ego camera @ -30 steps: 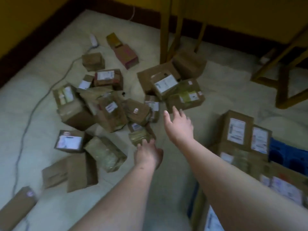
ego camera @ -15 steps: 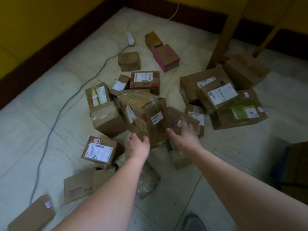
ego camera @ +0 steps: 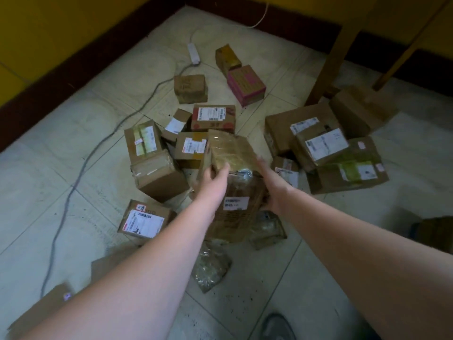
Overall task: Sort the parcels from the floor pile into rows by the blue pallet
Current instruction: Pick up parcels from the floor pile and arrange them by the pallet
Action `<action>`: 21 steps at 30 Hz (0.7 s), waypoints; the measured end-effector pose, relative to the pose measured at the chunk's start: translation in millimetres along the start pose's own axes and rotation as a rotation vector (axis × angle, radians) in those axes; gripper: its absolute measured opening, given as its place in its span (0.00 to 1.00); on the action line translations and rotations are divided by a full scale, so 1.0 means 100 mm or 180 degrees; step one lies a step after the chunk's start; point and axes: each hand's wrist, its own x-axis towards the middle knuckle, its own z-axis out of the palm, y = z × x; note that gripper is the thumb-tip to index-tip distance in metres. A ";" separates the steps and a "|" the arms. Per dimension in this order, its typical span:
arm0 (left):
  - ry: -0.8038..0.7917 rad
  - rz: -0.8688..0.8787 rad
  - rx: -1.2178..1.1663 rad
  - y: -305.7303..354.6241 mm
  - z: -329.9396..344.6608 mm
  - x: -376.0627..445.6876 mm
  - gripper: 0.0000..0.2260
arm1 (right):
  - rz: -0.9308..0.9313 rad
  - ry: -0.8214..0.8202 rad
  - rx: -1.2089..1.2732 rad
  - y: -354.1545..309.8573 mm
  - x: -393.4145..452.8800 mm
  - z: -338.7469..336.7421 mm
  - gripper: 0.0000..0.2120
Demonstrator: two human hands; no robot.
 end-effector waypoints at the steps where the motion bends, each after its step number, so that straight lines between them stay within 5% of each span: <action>1: -0.0085 0.0092 0.0200 0.11 0.05 -0.26 0.34 | 0.0002 0.0179 0.0132 0.00 -0.20 -0.15 0.42; 8: -0.0662 0.1209 0.0581 0.51 0.56 -1.44 0.17 | -0.0442 0.1246 0.0771 0.01 -1.74 -1.28 0.22; 13: -0.0828 0.0838 0.0974 0.77 1.14 -2.20 0.61 | -0.0921 0.1416 0.1245 0.08 -2.83 -2.21 0.23; 15: -0.1079 0.0490 0.1145 0.83 1.46 -2.36 0.66 | -0.1114 0.1518 0.1485 0.21 -3.13 -2.63 0.22; 17: -0.1414 0.0348 0.0960 0.83 1.82 -2.57 0.59 | -0.1279 0.1642 0.1575 0.39 -3.35 -3.08 0.24; 21: -0.1399 0.0637 0.0483 0.61 2.67 -3.24 0.25 | -0.1433 0.2124 0.1538 1.09 -3.69 -4.14 0.20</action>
